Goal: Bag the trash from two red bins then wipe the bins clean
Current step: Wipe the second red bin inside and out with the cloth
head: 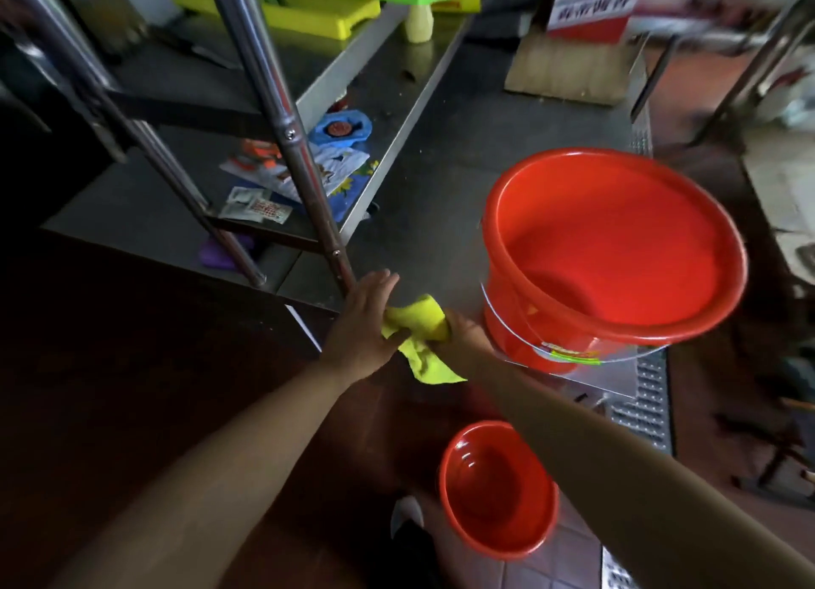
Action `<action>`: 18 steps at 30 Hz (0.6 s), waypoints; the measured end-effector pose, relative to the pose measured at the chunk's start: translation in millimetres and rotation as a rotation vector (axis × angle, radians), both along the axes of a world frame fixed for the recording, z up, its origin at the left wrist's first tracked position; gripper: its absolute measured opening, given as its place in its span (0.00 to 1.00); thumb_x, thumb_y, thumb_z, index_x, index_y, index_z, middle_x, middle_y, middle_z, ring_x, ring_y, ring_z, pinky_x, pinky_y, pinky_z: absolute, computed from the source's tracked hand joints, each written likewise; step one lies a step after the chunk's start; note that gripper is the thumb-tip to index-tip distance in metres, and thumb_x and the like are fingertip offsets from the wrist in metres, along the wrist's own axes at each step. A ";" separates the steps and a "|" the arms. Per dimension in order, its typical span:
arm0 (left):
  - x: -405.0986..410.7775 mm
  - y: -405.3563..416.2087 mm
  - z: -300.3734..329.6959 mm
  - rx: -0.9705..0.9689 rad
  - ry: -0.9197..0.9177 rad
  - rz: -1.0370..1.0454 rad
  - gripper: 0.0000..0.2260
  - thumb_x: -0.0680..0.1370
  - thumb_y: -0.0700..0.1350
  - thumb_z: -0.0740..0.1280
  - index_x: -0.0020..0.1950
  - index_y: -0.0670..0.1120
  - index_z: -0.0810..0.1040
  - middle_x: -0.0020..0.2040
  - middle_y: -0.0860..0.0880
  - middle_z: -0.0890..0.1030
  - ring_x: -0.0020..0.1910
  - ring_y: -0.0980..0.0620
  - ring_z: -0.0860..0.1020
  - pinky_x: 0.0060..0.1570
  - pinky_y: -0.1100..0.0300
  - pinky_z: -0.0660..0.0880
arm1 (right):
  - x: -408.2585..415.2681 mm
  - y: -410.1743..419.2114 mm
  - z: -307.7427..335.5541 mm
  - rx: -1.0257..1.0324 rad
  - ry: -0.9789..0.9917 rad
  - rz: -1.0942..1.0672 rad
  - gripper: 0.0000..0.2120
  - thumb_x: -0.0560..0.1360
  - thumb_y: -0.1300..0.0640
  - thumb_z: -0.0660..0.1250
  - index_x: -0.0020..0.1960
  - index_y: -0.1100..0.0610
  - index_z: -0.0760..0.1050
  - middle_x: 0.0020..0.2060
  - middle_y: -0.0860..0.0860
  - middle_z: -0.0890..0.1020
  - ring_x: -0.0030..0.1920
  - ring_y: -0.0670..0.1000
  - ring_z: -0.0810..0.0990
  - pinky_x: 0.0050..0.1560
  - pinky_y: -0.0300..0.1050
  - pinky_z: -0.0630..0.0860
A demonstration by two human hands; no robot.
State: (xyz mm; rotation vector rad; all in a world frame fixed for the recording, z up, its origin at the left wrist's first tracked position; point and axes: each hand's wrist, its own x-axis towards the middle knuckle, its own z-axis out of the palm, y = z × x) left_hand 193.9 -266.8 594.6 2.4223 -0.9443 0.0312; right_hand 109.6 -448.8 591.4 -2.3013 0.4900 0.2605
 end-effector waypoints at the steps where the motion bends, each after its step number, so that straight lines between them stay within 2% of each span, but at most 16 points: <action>1: -9.6 -2.2 13.4 0.020 0.015 -0.019 0.40 0.71 0.59 0.71 0.78 0.50 0.57 0.76 0.45 0.63 0.77 0.47 0.57 0.74 0.56 0.55 | -12.4 -3.4 9.0 -0.008 -0.025 0.014 0.22 0.75 0.50 0.71 0.66 0.57 0.73 0.60 0.57 0.81 0.60 0.59 0.80 0.52 0.45 0.71; 3: -33.7 -7.0 37.8 0.058 0.045 -0.065 0.40 0.69 0.58 0.74 0.76 0.48 0.63 0.70 0.44 0.72 0.71 0.45 0.67 0.70 0.53 0.63 | -41.5 -11.4 27.9 -0.011 -0.091 0.027 0.20 0.74 0.52 0.72 0.63 0.57 0.73 0.57 0.57 0.82 0.59 0.59 0.80 0.49 0.44 0.68; 5: -60.9 -14.2 56.9 0.111 0.123 -0.097 0.36 0.67 0.56 0.76 0.73 0.48 0.69 0.63 0.46 0.78 0.63 0.46 0.75 0.63 0.53 0.71 | -74.9 -19.2 46.5 0.008 -0.163 0.028 0.15 0.72 0.52 0.73 0.55 0.53 0.73 0.49 0.53 0.82 0.53 0.57 0.81 0.47 0.42 0.67; 8: -98.9 -31.6 80.8 0.184 0.279 -0.107 0.29 0.66 0.56 0.74 0.66 0.55 0.73 0.56 0.52 0.82 0.55 0.52 0.80 0.54 0.56 0.77 | -117.0 -35.6 74.9 0.051 -0.219 0.016 0.14 0.68 0.52 0.73 0.47 0.47 0.68 0.39 0.44 0.77 0.46 0.52 0.79 0.44 0.41 0.67; 11: -126.5 -55.2 104.5 0.088 0.312 -0.094 0.16 0.68 0.56 0.72 0.55 0.58 0.75 0.46 0.56 0.83 0.49 0.56 0.81 0.47 0.56 0.77 | -145.4 -58.7 101.6 0.057 -0.278 0.022 0.15 0.70 0.52 0.74 0.50 0.49 0.69 0.41 0.46 0.78 0.44 0.50 0.78 0.43 0.41 0.70; 14: -140.1 -79.4 134.7 0.034 0.261 -0.088 0.15 0.70 0.51 0.74 0.54 0.58 0.73 0.46 0.57 0.81 0.47 0.54 0.80 0.43 0.57 0.74 | -166.2 -82.3 130.8 0.090 -0.359 0.002 0.18 0.70 0.41 0.76 0.52 0.43 0.70 0.40 0.42 0.78 0.40 0.36 0.76 0.37 0.29 0.69; 16: -142.3 -93.7 156.0 0.018 0.233 -0.112 0.18 0.69 0.53 0.74 0.55 0.58 0.72 0.49 0.57 0.80 0.48 0.55 0.79 0.44 0.57 0.75 | -174.4 -97.3 148.1 0.062 -0.414 -0.055 0.17 0.70 0.38 0.74 0.48 0.42 0.70 0.37 0.41 0.77 0.37 0.36 0.75 0.34 0.30 0.69; 18: -141.9 -108.4 175.8 0.008 0.209 -0.146 0.21 0.69 0.55 0.75 0.58 0.58 0.71 0.52 0.56 0.79 0.49 0.54 0.78 0.46 0.56 0.76 | -178.3 -113.7 159.6 0.013 -0.457 -0.122 0.16 0.71 0.40 0.74 0.48 0.44 0.70 0.37 0.42 0.78 0.38 0.39 0.75 0.34 0.33 0.69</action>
